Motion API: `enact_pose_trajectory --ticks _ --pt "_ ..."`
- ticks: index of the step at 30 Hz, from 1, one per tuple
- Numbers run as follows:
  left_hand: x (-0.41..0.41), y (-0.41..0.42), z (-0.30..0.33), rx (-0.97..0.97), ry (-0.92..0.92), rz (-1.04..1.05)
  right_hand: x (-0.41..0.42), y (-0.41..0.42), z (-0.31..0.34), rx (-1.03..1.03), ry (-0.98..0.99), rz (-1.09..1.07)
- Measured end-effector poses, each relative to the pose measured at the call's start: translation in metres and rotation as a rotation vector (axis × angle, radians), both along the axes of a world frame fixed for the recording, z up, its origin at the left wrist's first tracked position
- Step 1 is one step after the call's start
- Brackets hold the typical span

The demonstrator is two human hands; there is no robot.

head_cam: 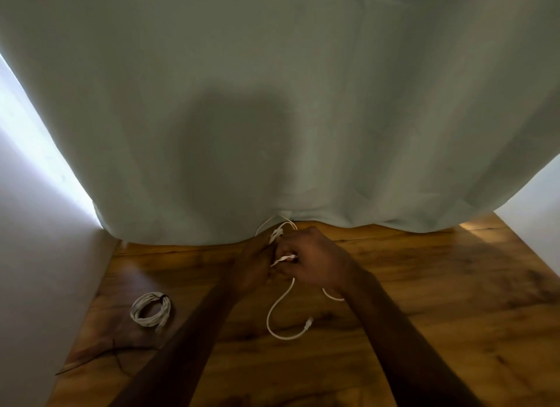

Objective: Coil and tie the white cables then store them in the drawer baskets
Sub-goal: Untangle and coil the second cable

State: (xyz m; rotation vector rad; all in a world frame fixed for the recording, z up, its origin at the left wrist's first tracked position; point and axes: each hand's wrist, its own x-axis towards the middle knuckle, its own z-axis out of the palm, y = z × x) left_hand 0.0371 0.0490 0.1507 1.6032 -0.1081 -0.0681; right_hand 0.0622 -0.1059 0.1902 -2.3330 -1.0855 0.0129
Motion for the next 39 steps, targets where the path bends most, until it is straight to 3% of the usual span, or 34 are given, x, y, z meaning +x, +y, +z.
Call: enact_pose_trajectory --ticks 3,7,13,18,22,26,33,39 --pt "0.000 0.008 0.003 -0.033 0.175 -0.048 0.000 0.000 0.002 0.100 0.074 -0.039" --pt "-0.011 0.022 0.010 -0.012 0.369 -0.263 -0.005 -0.002 -0.004 0.243 0.233 -0.090" --pt "-0.023 0.044 0.009 -0.071 0.532 -0.420 -0.014 0.007 -0.015 0.239 0.309 -0.087" --pt "-0.033 0.064 0.015 -0.173 0.517 -0.480 -0.023 0.021 -0.016 0.254 0.402 -0.126" --pt "-0.037 0.087 0.004 -0.509 0.450 -0.551 -0.037 0.028 -0.021 0.384 0.622 -0.143" --pt "-0.041 0.099 -0.005 -0.658 0.402 -0.459 -0.056 0.041 -0.026 0.557 0.833 -0.097" --pt "-0.045 0.095 -0.015 -0.829 0.319 -0.215 -0.070 0.084 -0.027 0.711 0.924 -0.236" --pt "-0.056 0.116 -0.022 -0.927 0.331 -0.318 -0.074 0.100 -0.024 0.620 0.812 -0.255"
